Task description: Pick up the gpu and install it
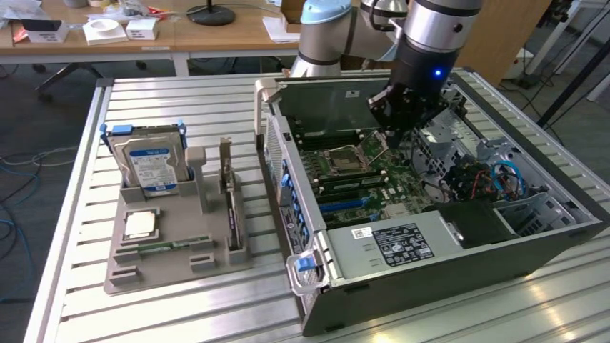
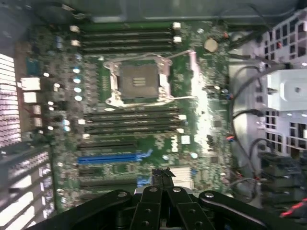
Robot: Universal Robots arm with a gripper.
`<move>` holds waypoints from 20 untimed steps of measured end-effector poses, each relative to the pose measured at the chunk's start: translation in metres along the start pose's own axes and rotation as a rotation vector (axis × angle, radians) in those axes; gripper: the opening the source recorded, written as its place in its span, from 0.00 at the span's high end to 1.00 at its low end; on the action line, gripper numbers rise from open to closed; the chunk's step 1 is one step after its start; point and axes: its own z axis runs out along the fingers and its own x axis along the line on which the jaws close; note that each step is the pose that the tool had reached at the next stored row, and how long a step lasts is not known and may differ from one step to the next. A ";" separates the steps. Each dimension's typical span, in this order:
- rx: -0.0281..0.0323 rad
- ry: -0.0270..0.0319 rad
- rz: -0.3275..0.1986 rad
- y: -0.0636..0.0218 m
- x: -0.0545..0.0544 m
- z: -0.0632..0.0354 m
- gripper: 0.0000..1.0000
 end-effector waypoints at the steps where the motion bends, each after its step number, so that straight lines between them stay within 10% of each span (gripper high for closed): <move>1: -0.0064 0.0004 0.000 -0.0004 0.005 -0.0002 0.90; 4: -0.0193 0.0011 0.001 -0.0015 0.018 -0.0007 0.90; 20: -0.0202 -0.0024 0.001 0.0286 0.028 -0.0005 0.90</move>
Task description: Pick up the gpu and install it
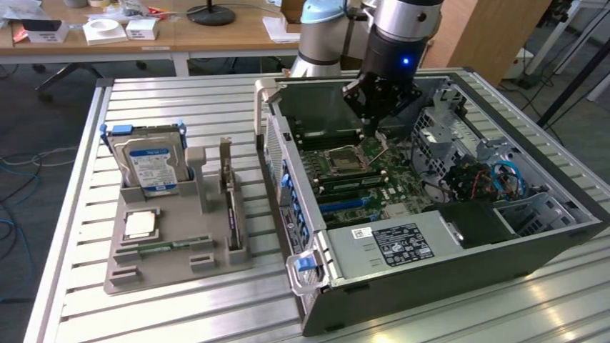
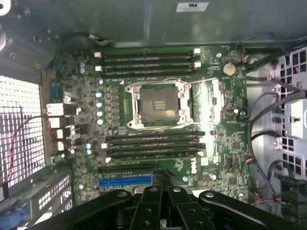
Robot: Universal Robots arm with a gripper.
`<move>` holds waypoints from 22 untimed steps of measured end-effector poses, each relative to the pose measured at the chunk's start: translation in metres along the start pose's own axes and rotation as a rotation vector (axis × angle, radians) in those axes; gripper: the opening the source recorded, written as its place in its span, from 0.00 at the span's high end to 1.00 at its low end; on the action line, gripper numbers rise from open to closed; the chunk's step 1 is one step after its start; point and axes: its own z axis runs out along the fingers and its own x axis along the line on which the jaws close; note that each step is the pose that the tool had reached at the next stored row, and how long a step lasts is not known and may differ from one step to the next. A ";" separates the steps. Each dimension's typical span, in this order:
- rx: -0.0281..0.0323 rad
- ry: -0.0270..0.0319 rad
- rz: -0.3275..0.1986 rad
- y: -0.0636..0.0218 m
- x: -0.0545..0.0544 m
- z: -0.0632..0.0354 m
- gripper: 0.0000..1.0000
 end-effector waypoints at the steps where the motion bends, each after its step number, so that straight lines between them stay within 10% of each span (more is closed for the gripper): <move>1: -0.0004 -0.0001 0.000 0.0007 -0.002 0.0001 0.90; 9: -0.0014 -0.0002 0.004 0.0056 -0.021 0.0013 0.90; 22: -0.0010 -0.0002 0.005 0.0056 -0.021 0.0043 0.90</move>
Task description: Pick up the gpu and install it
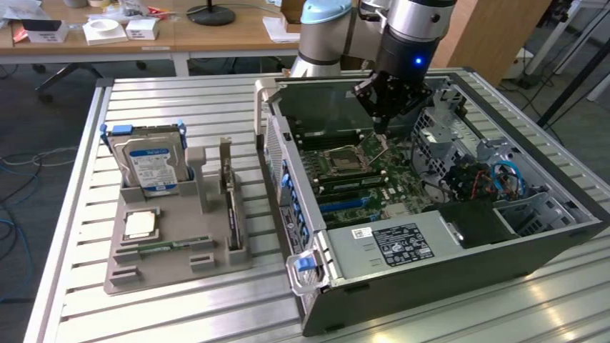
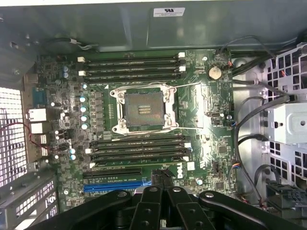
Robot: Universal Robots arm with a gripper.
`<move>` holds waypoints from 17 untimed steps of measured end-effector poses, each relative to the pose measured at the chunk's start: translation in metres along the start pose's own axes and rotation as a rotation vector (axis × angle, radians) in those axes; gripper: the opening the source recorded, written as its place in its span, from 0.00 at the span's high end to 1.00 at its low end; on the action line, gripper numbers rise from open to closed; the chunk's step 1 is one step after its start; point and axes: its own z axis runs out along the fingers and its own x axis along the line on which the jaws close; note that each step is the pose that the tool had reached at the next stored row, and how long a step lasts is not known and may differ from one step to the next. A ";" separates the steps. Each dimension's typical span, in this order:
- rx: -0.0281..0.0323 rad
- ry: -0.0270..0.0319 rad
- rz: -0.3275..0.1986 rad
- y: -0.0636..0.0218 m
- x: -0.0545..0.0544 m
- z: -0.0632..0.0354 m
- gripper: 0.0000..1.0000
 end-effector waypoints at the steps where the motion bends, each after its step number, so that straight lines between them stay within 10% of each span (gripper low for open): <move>1: 0.0006 0.0001 0.000 -0.0001 0.000 0.0019 0.90; 17: 0.0077 -0.0009 0.000 -0.0010 0.001 0.0241 0.90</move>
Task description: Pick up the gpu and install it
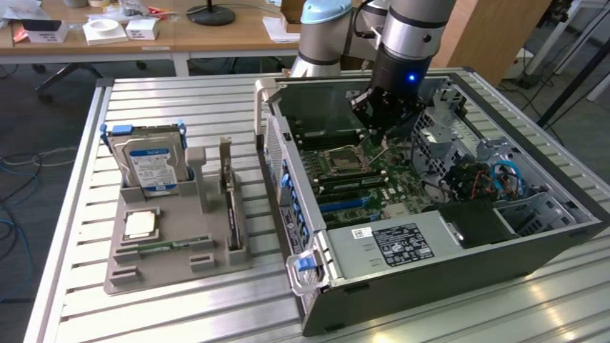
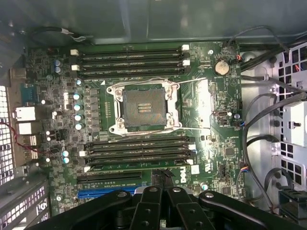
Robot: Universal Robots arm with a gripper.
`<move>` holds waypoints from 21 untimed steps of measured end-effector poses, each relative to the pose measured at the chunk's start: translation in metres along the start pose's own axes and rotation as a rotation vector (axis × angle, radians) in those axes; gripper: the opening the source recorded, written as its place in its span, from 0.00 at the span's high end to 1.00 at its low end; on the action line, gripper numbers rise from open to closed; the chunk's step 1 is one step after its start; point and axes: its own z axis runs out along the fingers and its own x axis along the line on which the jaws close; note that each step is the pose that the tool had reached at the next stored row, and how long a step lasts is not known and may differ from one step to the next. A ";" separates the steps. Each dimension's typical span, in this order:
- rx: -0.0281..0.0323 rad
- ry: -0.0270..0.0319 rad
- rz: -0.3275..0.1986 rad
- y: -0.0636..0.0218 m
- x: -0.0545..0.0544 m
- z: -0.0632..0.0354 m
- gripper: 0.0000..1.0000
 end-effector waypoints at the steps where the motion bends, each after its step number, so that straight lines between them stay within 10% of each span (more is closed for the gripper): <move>1: 0.0000 -0.0001 0.000 0.0000 0.000 0.0000 0.90; 10: -0.0002 -0.0003 0.000 0.0001 0.000 -0.0010 0.90; 21: -0.0007 -0.0041 0.000 0.0010 -0.001 -0.0289 0.90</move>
